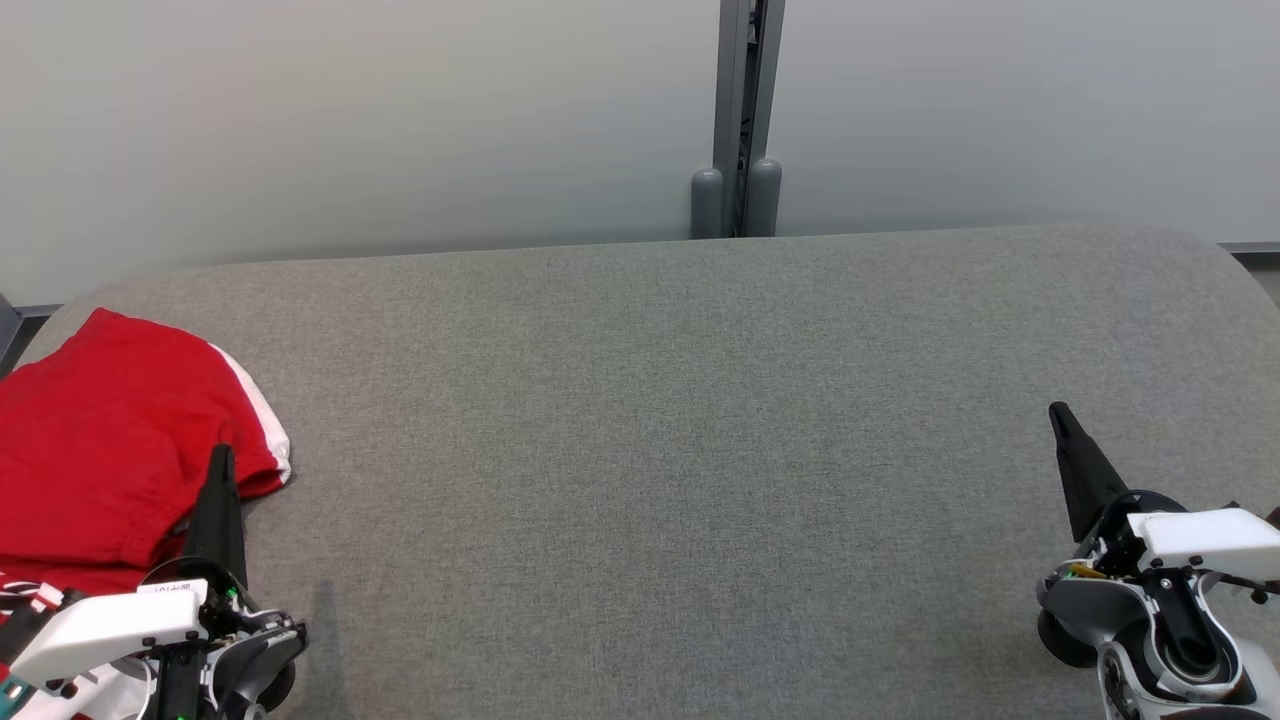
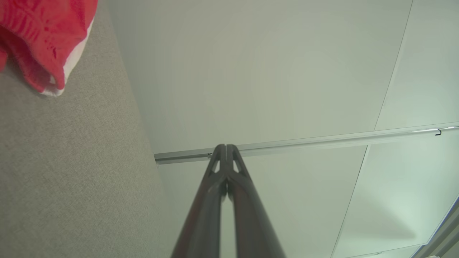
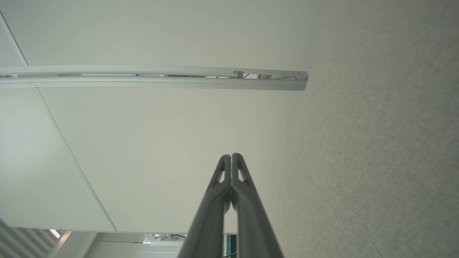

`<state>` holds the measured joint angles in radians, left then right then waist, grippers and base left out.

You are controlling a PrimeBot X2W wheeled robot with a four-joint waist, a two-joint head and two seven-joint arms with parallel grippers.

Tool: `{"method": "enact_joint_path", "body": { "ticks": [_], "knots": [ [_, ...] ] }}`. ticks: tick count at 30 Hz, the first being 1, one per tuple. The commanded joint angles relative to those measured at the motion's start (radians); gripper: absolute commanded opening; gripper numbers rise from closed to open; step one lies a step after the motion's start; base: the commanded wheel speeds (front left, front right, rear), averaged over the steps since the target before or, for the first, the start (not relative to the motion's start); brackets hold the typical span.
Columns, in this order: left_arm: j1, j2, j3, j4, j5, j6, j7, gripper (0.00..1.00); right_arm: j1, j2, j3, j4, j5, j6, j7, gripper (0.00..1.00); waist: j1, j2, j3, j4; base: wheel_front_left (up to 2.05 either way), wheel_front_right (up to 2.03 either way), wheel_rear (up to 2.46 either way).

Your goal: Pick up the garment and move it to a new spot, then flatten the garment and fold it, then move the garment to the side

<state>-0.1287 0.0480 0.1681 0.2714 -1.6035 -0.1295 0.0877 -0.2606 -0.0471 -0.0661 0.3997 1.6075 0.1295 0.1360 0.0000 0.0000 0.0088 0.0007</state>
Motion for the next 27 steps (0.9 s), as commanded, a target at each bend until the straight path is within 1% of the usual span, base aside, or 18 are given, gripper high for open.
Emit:
{"method": "enact_joint_path", "body": {
  "ticks": [1,27],
  "knots": [
    [-0.014,0.006,0.002,-0.003,0.001,-0.003,0.002,0.00,-0.007,-0.007,-0.004,-0.001,0.003,0.003,0.003,0.00,0.0000,0.0000,0.000,0.000,0.00,0.00,0.00],
    [-0.014,0.006,0.002,-0.003,0.001,-0.003,0.002,0.00,-0.007,-0.007,-0.004,-0.001,0.003,0.003,0.003,0.00,0.0000,0.0000,0.000,0.000,0.00,0.00,0.00]
  ]
}}
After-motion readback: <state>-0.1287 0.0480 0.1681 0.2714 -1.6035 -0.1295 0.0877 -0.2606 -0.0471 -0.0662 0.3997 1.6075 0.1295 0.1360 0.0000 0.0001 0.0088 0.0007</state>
